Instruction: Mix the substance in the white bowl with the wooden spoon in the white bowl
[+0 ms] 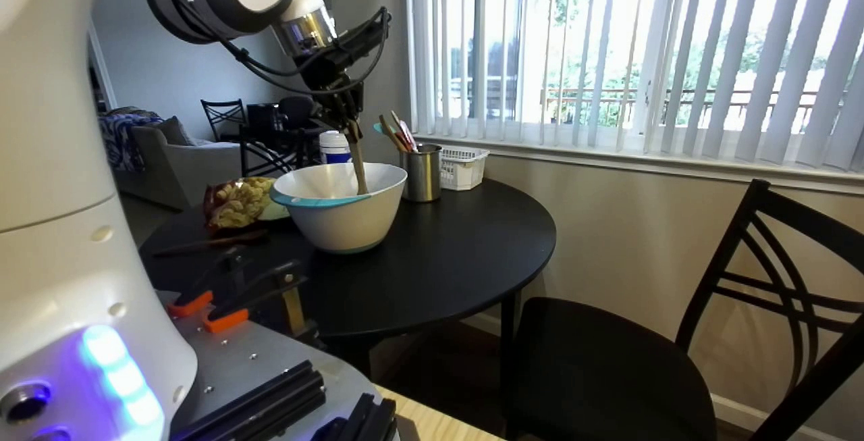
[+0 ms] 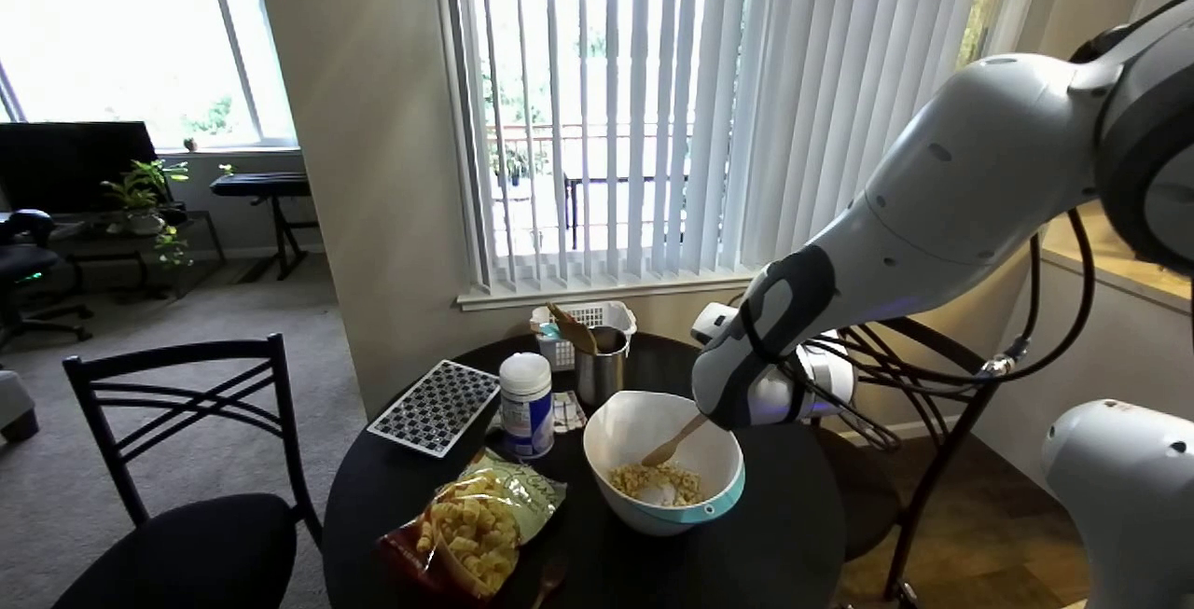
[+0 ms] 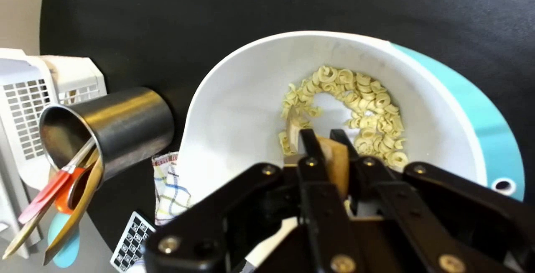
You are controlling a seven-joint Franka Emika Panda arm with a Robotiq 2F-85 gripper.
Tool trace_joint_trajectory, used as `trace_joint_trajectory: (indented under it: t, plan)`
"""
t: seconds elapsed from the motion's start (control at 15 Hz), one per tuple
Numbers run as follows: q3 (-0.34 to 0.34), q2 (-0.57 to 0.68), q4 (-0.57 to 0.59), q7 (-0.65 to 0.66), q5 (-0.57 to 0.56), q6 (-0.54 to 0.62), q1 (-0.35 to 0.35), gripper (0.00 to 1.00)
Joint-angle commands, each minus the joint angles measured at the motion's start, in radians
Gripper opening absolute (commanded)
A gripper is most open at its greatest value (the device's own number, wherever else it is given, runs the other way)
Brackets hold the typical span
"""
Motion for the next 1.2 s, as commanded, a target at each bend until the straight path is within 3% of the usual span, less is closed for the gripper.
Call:
trace_joint_trajectory:
  t: [0.0, 0.53, 0.6, 0.67, 0.8, 0.93, 1.13]
  plan:
    - [-0.008, 0.007, 0.003, 0.0, 0.0, -0.001, 0.012, 0.11]
    - [-0.013, 0.018, 0.003, 0.0, 0.0, -0.001, 0.014, 0.11]
    - [-0.013, 0.018, 0.003, 0.0, 0.0, -0.001, 0.014, 0.03]
    - [-0.03, 0.023, 0.01, 0.005, 0.001, -0.005, 0.036, 0.03]
    - [-0.098, 0.062, 0.028, -0.003, -0.016, -0.035, 0.104, 0.03]
    - [-0.209, 0.098, 0.056, -0.023, -0.048, -0.1, 0.199, 0.03]
    - [-0.419, 0.169, 0.123, -0.066, -0.167, -0.304, 0.354, 0.03]
